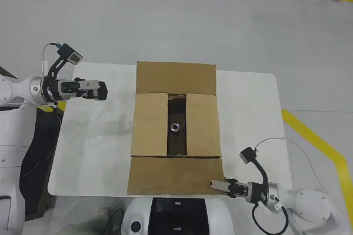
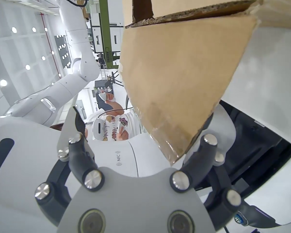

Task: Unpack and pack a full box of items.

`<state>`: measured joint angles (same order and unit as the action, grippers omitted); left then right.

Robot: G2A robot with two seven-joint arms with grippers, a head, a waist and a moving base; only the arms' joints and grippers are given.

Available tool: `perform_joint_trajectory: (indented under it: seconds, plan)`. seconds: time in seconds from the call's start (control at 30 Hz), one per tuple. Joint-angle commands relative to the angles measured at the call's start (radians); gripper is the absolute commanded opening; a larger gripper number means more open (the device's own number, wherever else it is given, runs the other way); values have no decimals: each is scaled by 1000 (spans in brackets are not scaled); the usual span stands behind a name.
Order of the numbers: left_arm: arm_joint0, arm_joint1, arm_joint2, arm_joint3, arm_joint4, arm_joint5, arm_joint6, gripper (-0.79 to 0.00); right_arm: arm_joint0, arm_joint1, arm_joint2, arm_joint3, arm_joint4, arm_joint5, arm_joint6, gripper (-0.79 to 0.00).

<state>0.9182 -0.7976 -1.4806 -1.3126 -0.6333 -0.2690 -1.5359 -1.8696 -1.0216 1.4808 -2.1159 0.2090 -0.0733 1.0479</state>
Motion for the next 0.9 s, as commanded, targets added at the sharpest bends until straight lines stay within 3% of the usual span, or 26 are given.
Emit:
perform_joint_trajectory:
  seconds: [0.0,0.23,0.4,0.87]
  plan:
    - [0,0,0,0,0,0,0,0,7,0,3,2,40,0,-5,0]
    - [0,0,0,0,0,0,0,0,37,-2,13,13,199,-13,-17,0]
    - [0,0,0,0,0,0,0,0,74,-5,-9,27,217,-42,-59,0]
    - [0,0,0,0,0,0,0,0,235,-17,-102,98,97,-68,-200,0]
